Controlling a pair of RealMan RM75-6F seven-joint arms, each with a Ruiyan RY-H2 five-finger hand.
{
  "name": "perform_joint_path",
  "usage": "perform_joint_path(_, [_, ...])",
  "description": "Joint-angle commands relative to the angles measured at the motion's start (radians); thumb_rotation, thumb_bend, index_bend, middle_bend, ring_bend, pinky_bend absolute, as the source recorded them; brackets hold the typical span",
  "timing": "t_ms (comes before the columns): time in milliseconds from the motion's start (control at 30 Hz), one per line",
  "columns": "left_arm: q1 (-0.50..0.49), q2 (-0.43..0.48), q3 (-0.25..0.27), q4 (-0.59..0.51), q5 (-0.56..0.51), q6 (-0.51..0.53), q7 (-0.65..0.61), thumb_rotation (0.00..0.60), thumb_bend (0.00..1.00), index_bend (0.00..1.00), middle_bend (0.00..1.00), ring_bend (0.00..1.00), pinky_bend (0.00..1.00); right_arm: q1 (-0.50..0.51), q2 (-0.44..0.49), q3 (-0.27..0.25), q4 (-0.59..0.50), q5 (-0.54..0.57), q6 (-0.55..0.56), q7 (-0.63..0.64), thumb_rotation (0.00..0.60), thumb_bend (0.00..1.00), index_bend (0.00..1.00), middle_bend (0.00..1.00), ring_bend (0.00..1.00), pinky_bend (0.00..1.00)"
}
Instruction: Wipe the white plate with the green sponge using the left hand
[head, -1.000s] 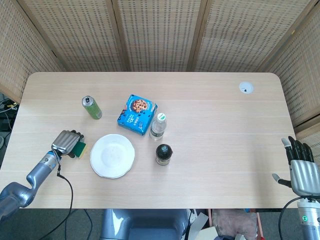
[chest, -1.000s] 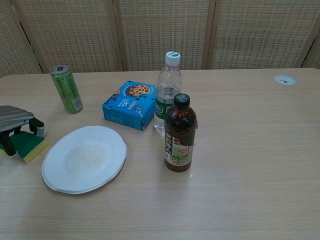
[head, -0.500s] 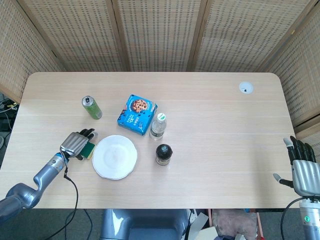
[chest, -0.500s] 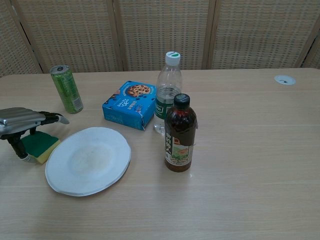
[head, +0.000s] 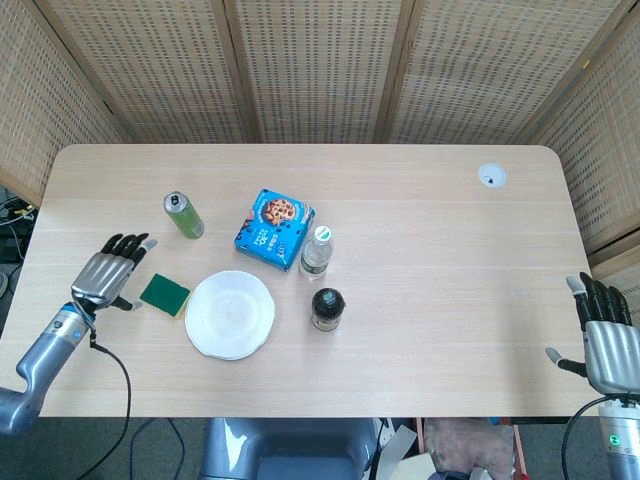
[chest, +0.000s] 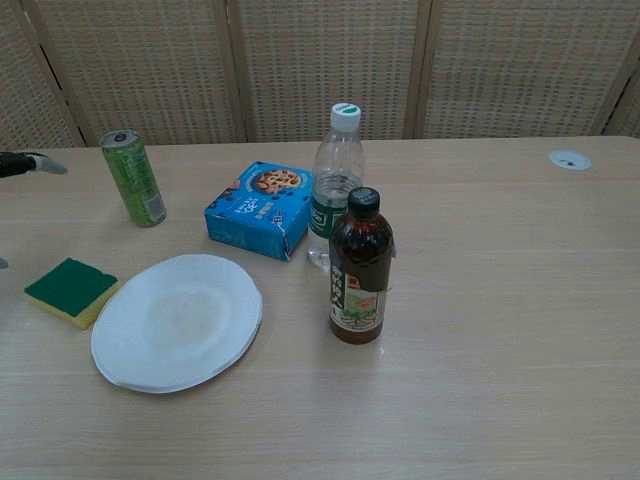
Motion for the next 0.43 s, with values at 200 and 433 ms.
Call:
perform_joint_path(200, [0.210,0.098,-0.048,-0.210,-0.078,0.334,0.060,0.600,0.00,0.00,0.00,0.00,0.00,-0.002,0.006,-0.002,-0.003,-0.009,0.004,0.013,0.600,0.00,0.00,0.00,0.00,0.00])
perform_joint_path(433, [0.302,0.106,-0.015,-0.307,-0.070,0.445,0.145,0.600,0.00,0.00,0.00,0.00,0.00,-0.007,0.015,-0.002,-0.007,-0.019,0.015,0.029,0.600,0.00,0.00,0.00,0.00,0.00])
